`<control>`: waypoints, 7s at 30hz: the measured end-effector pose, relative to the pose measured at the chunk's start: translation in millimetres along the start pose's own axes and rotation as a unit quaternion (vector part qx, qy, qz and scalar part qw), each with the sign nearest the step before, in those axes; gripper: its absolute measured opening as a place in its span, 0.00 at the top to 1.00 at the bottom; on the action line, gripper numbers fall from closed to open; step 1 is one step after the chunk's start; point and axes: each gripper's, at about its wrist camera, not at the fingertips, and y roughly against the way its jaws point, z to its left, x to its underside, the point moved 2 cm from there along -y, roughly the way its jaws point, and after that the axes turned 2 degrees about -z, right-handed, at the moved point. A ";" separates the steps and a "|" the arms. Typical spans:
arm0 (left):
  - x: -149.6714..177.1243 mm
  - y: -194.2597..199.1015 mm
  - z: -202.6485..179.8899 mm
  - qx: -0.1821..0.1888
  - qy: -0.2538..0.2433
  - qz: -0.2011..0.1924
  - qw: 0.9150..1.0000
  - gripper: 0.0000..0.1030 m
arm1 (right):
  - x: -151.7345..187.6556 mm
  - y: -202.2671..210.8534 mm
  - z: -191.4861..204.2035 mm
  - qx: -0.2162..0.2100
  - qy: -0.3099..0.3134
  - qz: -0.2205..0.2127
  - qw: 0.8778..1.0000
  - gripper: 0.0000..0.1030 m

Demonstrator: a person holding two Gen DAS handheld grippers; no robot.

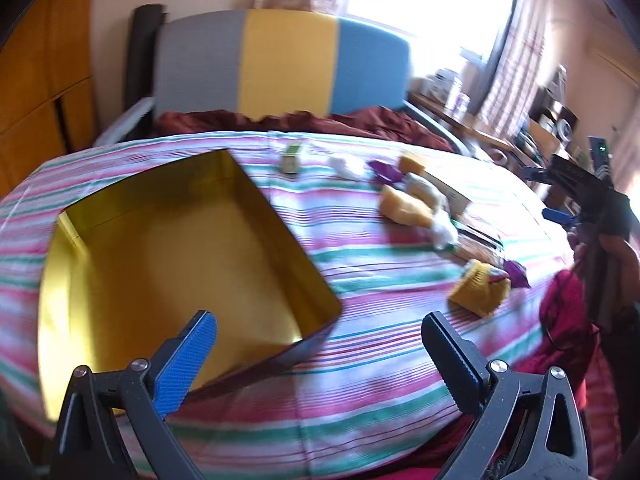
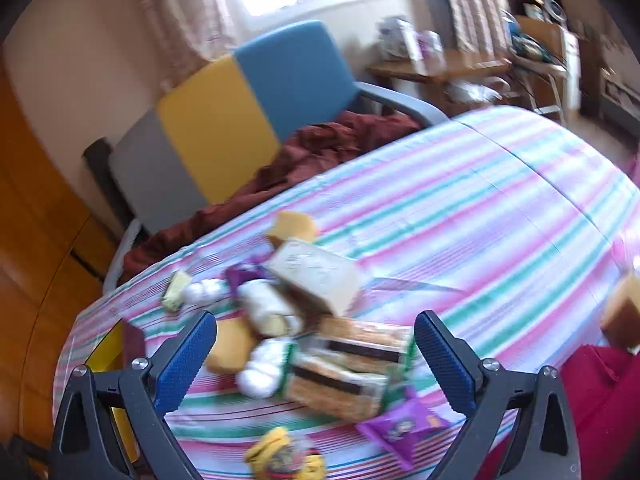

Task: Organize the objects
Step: 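Grasp the yellow knit hat with the left gripper, then grasp the purple snack packet with the right gripper while the left gripper lifts the hat, then lower the hat into the gold tray and open the left gripper while the right carries the packet, then lower the purple packet into the gold tray and open the right gripper, then move the left gripper to the yellow sponge and grasp it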

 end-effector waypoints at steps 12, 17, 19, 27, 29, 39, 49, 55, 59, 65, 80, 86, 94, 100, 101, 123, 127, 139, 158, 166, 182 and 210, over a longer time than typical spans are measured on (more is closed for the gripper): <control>-5.3 -46.0 -61.0 0.046 -0.069 0.052 0.995 0.00 | 1.6 -10.9 -57.9 -0.026 -0.115 -0.008 0.993 0.02; -8.4 -67.4 -83.1 0.082 -0.082 0.074 0.990 0.00 | 1.5 -9.6 -56.5 -0.035 -0.115 -0.012 0.993 0.02; -9.3 -77.1 -93.7 0.096 -0.088 0.081 0.988 0.00 | 1.3 -9.7 -56.8 -0.039 -0.117 -0.011 0.992 0.02; -17.0 -100.0 -145.3 0.140 -0.138 0.086 0.977 0.00 | 2.8 -11.7 -56.6 -0.047 -0.120 -0.004 0.992 0.02; -15.8 -109.5 -157.1 0.149 -0.149 0.094 0.973 0.00 | 2.9 -11.7 -56.7 -0.049 -0.120 -0.005 0.992 0.02; -4.1 -160.2 -169.6 0.172 -0.132 0.148 0.965 0.33 | 3.7 -14.8 -57.1 -0.048 -0.124 0.003 0.991 0.02; 21.5 -120.5 -119.0 0.152 -0.097 0.098 0.979 0.49 | 6.0 -21.6 -50.9 -0.036 -0.104 0.024 0.994 0.02; 25.9 -110.8 -92.6 0.132 -0.069 0.091 0.985 0.49 | 17.9 -52.0 -42.6 0.013 -0.075 0.136 0.988 0.09; 26.5 -111.4 -87.7 0.137 -0.057 0.090 0.985 0.49 | 27.9 -65.7 -23.5 0.044 -0.005 0.231 0.972 0.10; 28.0 -109.0 -80.7 0.142 -0.045 0.088 0.985 0.49 | 45.8 -69.9 3.9 0.098 0.115 0.313 0.938 0.13; 28.0 -93.6 -70.5 0.142 -0.036 0.064 0.987 0.49 | 90.5 -72.8 -26.9 0.142 0.090 0.311 0.935 0.61; 8.2 -47.9 -52.9 0.145 -0.028 0.000 0.989 0.49 | 100.2 -46.6 -22.0 0.131 0.099 0.254 0.953 0.61; -9.2 0.7 50.3 0.039 0.087 -0.044 0.994 0.48 | 58.5 -15.5 52.2 0.001 0.160 0.178 0.971 0.61; 9.8 19.9 124.7 -0.080 0.135 -0.034 0.987 0.48 | 107.0 -44.8 126.9 -0.091 0.233 0.205 0.946 0.61; 14.4 20.9 132.9 -0.096 0.139 -0.030 0.985 0.48 | 115.8 -51.0 134.9 -0.100 0.242 0.211 0.942 0.61; 60.4 28.4 165.7 -0.272 0.122 0.006 0.955 0.21 | 156.5 -95.9 161.0 -0.151 0.340 0.194 0.908 0.61; 61.2 33.9 168.1 -0.290 0.131 -0.001 0.948 0.21 | 156.6 -92.0 160.8 -0.150 0.343 0.190 0.907 0.61; 56.6 72.7 178.5 -0.298 0.154 -0.049 0.941 0.14 | 136.7 -75.4 163.1 -0.135 0.317 0.174 0.922 0.61; 74.5 115.3 213.3 -0.276 0.215 -0.104 0.931 0.00 | 248.1 -80.7 414.1 -0.245 0.411 0.241 0.844 0.61; 81.0 113.1 225.6 -0.266 0.247 -0.099 0.926 0.00 | 282.9 -103.3 438.4 -0.254 0.398 0.287 0.833 0.50; 67.7 102.4 190.7 -0.243 0.204 -0.100 0.943 0.00 | 198.1 -47.9 359.5 -0.247 0.332 0.178 0.892 0.19; -75.5 -15.6 -22.7 -0.043 -0.017 -0.040 0.998 0.00 | -10.1 -79.7 -5.1 -0.005 -0.011 0.075 0.997 0.19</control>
